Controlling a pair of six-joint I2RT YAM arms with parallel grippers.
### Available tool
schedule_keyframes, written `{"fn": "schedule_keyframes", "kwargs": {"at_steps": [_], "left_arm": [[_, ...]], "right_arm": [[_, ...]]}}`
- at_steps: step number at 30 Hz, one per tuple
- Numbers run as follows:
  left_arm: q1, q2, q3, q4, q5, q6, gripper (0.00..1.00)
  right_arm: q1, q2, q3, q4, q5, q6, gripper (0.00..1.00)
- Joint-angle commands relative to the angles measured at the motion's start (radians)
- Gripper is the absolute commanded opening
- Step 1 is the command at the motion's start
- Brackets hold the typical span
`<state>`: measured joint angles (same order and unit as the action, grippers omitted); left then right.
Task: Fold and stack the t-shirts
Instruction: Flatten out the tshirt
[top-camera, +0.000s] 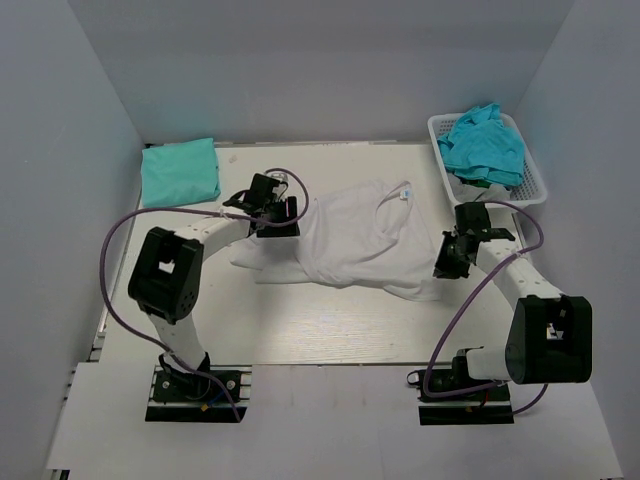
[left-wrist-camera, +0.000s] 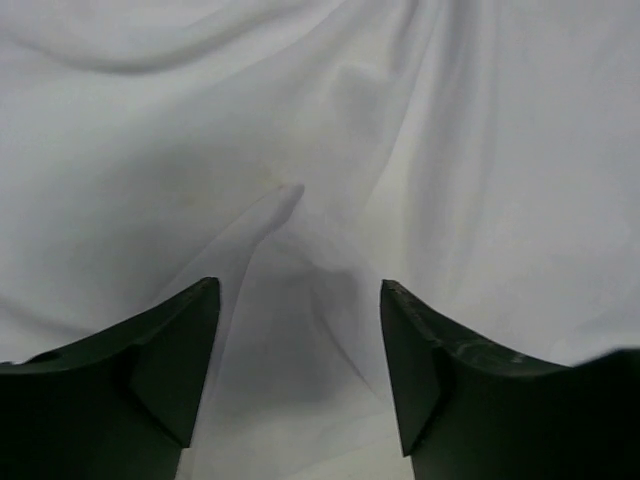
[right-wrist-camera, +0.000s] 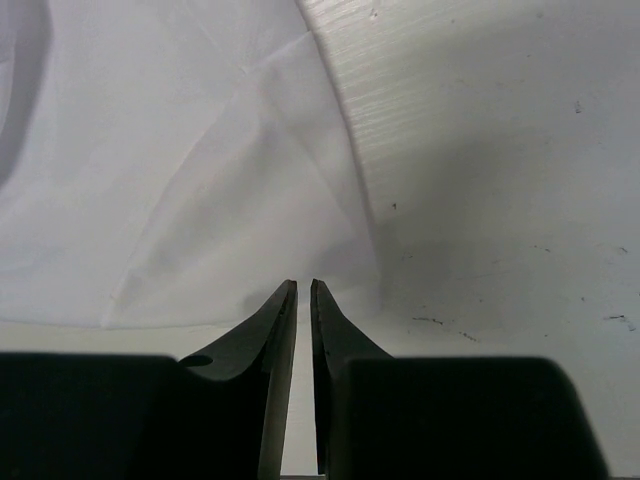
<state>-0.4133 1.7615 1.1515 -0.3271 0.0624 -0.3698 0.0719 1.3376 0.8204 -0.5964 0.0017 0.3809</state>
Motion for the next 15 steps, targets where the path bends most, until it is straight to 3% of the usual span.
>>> {"fn": "schedule_keyframes", "kwargs": {"at_steps": [1,4,12,15], "left_arm": [[-0.013,0.064,0.074,0.010,0.034,0.048,0.72],[-0.013,0.085,0.085,0.034,0.034,0.048,0.69],[-0.013,0.116,0.085,0.069,0.077,0.048,0.37],[-0.013,0.141,0.094,0.079,0.088,0.048,0.30]], "right_arm": [[-0.011,-0.002,-0.006,-0.006,0.040,0.004,0.17],[-0.017,-0.009,-0.020,-0.009,0.043,0.006,0.17],[-0.027,-0.014,-0.061,-0.005,0.049,0.012,0.17],[-0.029,-0.023,-0.072,-0.009,0.049,0.009,0.17]]}}
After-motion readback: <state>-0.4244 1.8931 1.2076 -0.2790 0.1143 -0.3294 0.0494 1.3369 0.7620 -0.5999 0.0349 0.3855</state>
